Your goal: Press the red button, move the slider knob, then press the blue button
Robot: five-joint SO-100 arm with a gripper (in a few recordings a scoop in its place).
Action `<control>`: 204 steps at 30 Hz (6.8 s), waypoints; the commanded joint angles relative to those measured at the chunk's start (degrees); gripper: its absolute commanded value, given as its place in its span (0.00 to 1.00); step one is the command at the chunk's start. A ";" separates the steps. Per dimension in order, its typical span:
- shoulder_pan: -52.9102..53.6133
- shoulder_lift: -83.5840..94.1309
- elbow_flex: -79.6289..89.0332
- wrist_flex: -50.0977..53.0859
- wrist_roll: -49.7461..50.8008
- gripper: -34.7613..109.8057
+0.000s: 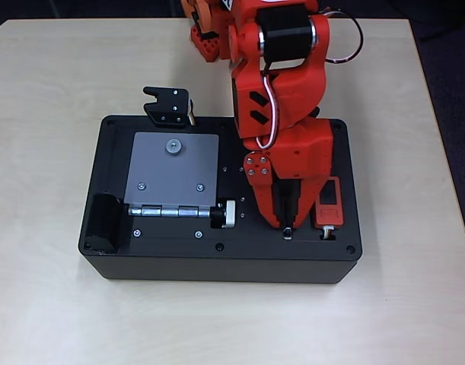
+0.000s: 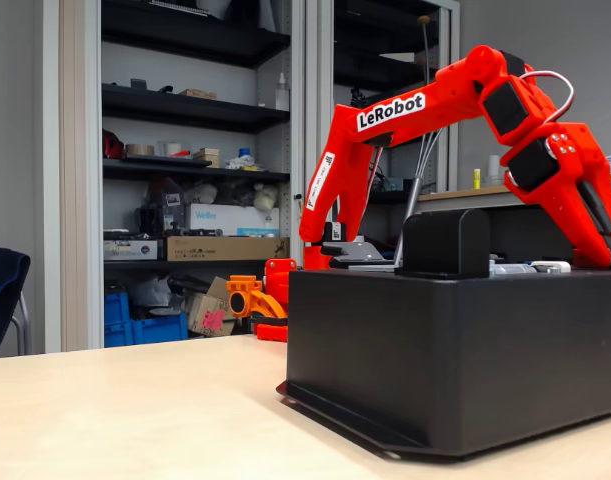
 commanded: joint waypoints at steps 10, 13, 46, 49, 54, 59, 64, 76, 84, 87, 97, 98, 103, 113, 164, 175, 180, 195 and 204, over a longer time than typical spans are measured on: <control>1.49 0.09 -2.29 -0.09 -0.44 0.24; 1.41 1.14 -3.16 1.58 -0.35 0.24; -9.49 30.85 23.82 3.52 10.11 0.52; -11.16 31.20 23.38 1.49 6.86 0.75; -13.89 32.61 23.38 0.09 7.82 0.91; -15.73 33.13 23.99 -0.62 11.69 0.95; -17.31 33.13 24.08 -1.05 14.33 0.96; -16.88 37.35 32.08 0.53 14.59 0.96; -14.59 40.52 38.32 -0.44 13.54 0.95; -14.06 40.96 39.55 -0.88 13.10 0.95; -13.80 41.31 43.33 -2.11 12.57 0.95; -13.80 41.40 43.77 -2.29 12.57 0.95; -13.80 41.48 45.70 -3.69 12.66 0.95; -13.36 41.48 46.93 -4.92 12.22 0.95; -13.36 41.66 50.98 -8.70 11.43 0.95; -13.89 40.78 51.68 -10.02 12.39 0.95; -13.97 40.69 52.38 -10.81 12.48 0.95; -12.48 41.92 44.30 -5.89 10.02 0.95; -11.87 43.24 40.52 -3.78 10.37 0.92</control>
